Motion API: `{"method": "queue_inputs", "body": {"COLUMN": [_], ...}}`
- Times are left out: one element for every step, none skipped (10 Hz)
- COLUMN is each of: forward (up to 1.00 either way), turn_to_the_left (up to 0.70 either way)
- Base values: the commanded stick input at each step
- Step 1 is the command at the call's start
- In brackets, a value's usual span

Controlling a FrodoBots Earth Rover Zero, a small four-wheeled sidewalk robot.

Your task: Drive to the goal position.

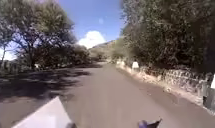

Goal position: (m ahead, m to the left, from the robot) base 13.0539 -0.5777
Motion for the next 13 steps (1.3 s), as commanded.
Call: {"method": "queue_inputs", "body": {"forward": [0.50,0.50,0.50,0.50,0.50,0.50,0.50,0.50,0.50,0.50,0.50,0.50,0.50], "turn_to_the_left": [0.00,0.00,0.00,0.00,0.00,0.00,0.00,0.00,-0.42,-0.50,-0.26,-0.11,0.00]}}
